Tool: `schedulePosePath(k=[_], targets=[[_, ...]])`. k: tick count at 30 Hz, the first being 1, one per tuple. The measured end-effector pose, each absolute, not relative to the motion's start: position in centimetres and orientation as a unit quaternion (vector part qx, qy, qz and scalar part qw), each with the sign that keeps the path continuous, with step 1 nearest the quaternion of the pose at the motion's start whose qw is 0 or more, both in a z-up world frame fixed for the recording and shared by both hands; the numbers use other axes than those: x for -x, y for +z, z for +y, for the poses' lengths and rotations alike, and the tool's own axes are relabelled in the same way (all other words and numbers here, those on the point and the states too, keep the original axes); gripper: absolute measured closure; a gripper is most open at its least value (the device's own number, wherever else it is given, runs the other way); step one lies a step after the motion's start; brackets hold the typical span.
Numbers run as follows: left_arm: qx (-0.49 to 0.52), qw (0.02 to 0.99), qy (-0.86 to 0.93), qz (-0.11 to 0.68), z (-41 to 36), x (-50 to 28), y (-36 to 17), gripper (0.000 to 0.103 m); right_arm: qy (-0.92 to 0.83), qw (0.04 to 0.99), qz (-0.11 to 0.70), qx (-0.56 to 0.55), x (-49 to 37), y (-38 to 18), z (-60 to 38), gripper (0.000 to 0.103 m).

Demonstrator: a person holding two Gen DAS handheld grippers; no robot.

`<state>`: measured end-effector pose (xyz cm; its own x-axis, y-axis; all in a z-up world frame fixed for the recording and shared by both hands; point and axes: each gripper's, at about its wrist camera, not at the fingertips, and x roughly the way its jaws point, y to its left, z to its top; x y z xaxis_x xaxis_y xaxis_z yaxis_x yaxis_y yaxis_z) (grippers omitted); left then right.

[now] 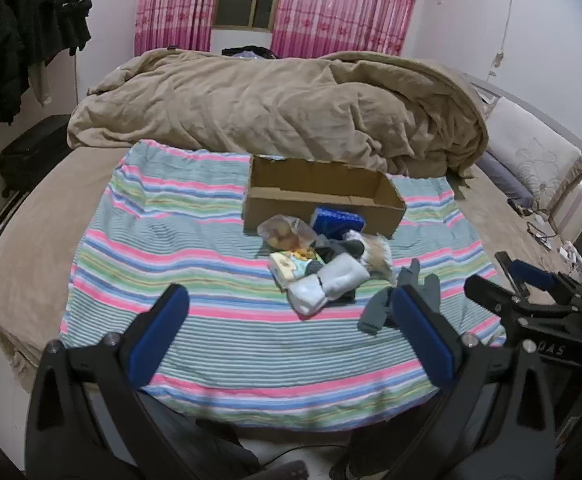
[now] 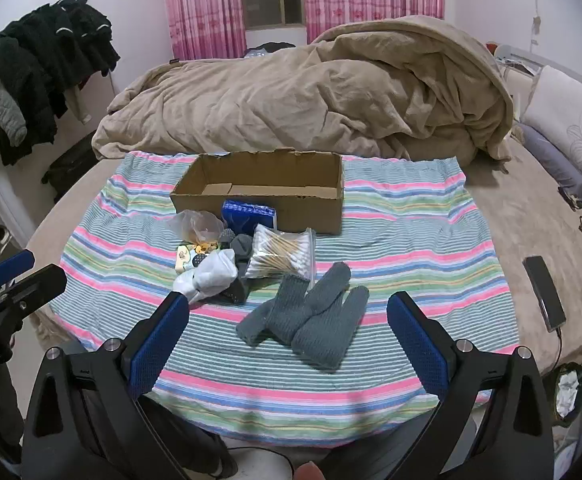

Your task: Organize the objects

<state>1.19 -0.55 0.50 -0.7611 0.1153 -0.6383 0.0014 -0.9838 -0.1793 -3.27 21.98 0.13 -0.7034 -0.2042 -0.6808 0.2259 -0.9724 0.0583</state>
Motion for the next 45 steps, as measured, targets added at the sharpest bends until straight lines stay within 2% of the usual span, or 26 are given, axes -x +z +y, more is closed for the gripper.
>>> schedulePosePath(k=[45], targets=[[0.350, 0.035, 0.932, -0.088, -0.33, -0.93, 0.56, 0.001, -0.919, 0.118, 0.002, -0.375, 3.80, -0.46, 22.24, 0.002]])
